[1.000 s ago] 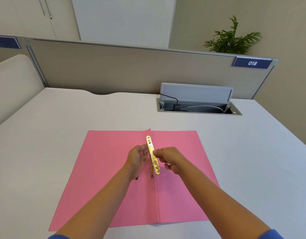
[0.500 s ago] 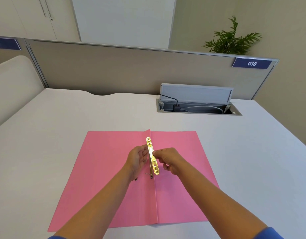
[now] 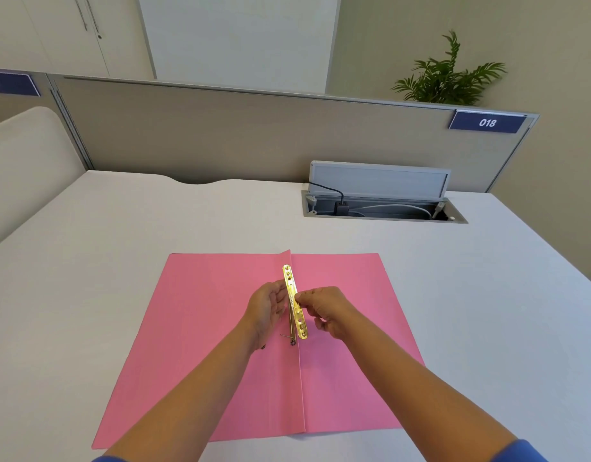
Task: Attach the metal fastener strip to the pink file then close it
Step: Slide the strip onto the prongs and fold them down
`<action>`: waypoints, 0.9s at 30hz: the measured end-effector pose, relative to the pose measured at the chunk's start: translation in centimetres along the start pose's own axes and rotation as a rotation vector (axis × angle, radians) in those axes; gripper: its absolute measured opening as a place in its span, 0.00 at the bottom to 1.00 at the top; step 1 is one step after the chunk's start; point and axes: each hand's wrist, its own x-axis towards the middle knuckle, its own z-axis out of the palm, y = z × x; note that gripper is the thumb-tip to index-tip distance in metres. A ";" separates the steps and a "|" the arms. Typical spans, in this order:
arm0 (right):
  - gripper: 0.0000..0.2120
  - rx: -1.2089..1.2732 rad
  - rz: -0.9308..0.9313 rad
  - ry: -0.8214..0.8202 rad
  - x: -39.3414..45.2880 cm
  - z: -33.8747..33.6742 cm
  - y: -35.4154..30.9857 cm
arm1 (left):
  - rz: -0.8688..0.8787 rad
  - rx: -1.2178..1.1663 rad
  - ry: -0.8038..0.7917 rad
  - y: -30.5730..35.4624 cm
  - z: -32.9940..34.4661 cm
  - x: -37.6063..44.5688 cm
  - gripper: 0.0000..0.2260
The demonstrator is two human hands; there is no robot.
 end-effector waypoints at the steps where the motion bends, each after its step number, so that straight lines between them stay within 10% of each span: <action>1: 0.07 0.003 -0.003 0.002 0.0 0.0 0.0 | 0.002 0.002 -0.001 0.0 0.0 0.0 0.22; 27: 0.04 0.048 0.022 -0.019 0.1 0.0 0.4 | -0.026 -0.040 0.018 -0.2 -0.1 0.0 0.22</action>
